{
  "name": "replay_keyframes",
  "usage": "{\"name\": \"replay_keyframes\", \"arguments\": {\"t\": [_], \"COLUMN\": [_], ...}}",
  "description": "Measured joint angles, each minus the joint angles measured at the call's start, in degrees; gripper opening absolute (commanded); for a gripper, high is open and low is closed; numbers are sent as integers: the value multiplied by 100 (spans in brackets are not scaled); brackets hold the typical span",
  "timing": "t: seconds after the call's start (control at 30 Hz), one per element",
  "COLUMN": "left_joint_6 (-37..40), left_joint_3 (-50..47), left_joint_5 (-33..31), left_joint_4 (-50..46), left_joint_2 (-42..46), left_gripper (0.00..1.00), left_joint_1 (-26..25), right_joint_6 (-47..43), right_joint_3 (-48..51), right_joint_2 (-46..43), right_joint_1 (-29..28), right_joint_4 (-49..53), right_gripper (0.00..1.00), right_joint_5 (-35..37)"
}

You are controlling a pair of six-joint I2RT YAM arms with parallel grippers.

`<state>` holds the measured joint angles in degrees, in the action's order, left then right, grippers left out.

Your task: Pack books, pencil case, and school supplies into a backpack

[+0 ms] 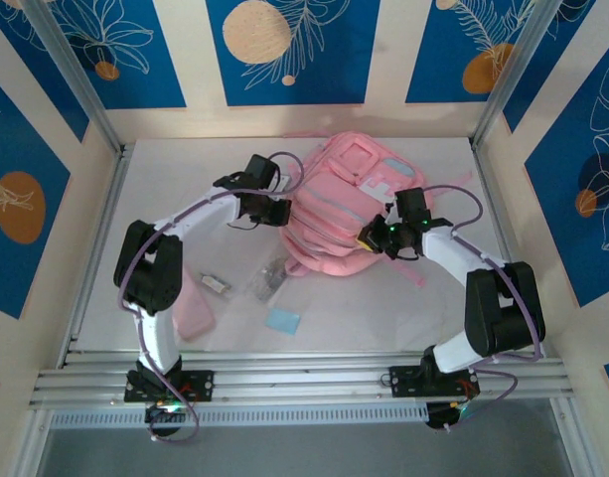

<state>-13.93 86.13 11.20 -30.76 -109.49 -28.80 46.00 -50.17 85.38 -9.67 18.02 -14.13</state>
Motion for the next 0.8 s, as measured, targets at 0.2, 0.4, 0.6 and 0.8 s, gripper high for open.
{"name": "replay_keyframes", "arguments": {"t": [0.2, 0.4, 0.6, 0.8], "left_joint_6": [103, -28, -380, -533], "left_joint_3": [-160, -457, -542, -321], "left_joint_5": [396, 623, 778, 1082], "left_joint_4": [101, 343, 555, 531], "left_joint_2": [74, 337, 358, 332], "left_gripper": [0, 0, 0, 0], "left_joint_1": [-197, -758, -1263, -1526], "right_joint_6": [-695, -1043, -1143, -848], "right_joint_3": [-157, -568, -901, -774], "right_joint_2": [2, 308, 511, -76], "right_joint_1": [756, 1263, 1464, 1502], "right_joint_4": [501, 927, 1141, 1152], "right_gripper": [0, 0, 36, 63], "right_joint_5": [-7, 234, 675, 981]}}
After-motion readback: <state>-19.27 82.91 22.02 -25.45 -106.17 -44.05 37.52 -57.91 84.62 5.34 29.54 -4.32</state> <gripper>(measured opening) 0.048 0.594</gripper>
